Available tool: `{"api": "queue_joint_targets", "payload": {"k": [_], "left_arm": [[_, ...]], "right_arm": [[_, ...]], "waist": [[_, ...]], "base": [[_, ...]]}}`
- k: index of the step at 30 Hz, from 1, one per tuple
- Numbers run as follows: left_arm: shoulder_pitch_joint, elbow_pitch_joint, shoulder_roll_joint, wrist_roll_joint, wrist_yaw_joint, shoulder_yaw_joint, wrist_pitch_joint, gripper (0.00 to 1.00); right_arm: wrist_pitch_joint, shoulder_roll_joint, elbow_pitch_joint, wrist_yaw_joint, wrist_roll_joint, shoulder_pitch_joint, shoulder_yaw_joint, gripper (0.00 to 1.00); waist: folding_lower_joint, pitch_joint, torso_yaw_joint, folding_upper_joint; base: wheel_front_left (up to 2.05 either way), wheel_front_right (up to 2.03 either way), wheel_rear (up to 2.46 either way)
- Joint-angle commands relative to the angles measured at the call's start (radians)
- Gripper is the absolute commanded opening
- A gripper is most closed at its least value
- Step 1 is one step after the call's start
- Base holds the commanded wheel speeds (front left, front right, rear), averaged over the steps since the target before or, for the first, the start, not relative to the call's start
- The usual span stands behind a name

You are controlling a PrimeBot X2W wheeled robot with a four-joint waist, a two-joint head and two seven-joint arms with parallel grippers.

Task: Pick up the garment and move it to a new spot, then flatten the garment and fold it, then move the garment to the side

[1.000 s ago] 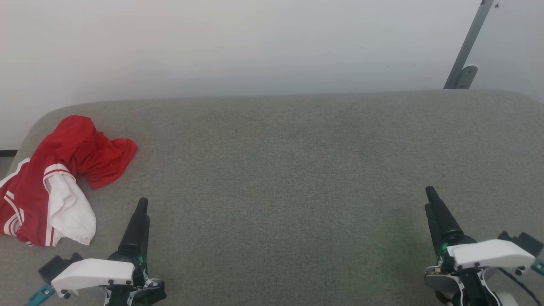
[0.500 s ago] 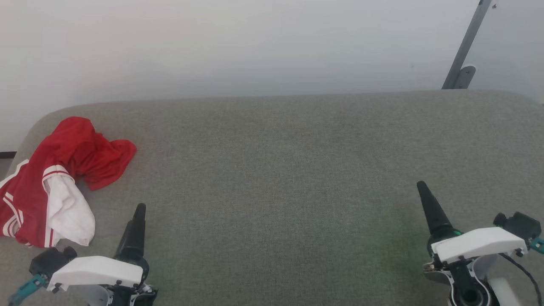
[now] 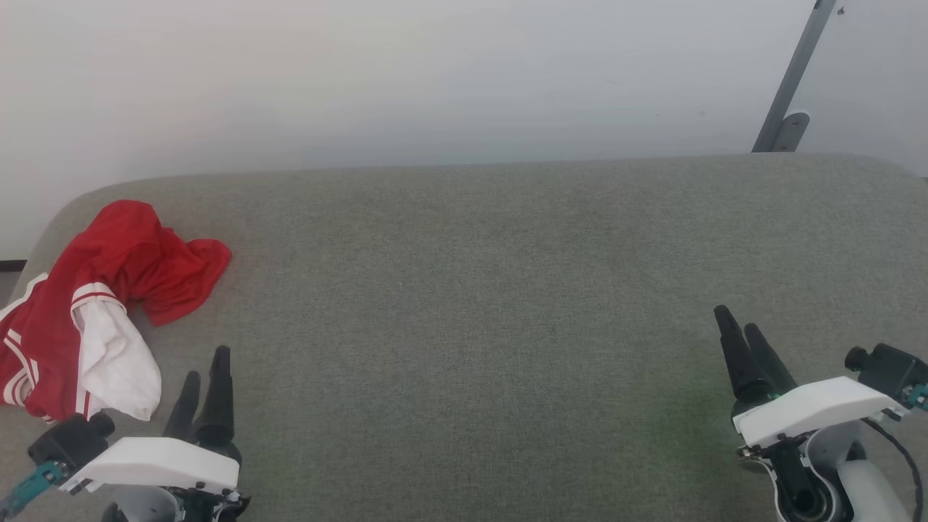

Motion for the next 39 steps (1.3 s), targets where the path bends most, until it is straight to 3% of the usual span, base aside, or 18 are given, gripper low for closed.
{"api": "queue_joint_targets", "payload": {"k": [1, 39], "left_arm": [[-0.014, -0.008, 0.01, 0.03, -0.008, 0.008, -0.011, 1.0], [0.015, 0.004, 0.008, 0.42, -0.058, 0.07, -0.11, 1.0]], "right_arm": [[-0.009, -0.008, -0.01, 0.002, -0.031, -0.028, -0.006, 1.0], [-0.066, -0.034, -0.037, 0.003, -0.394, -0.012, -0.022, 1.0]], "waist": [[0.0, 0.0, 0.0, -0.0001], [0.0, -0.008, -0.009, -0.0001]], "base": [[0.0, 0.0, 0.0], [0.0, 0.0, 0.0]]}}
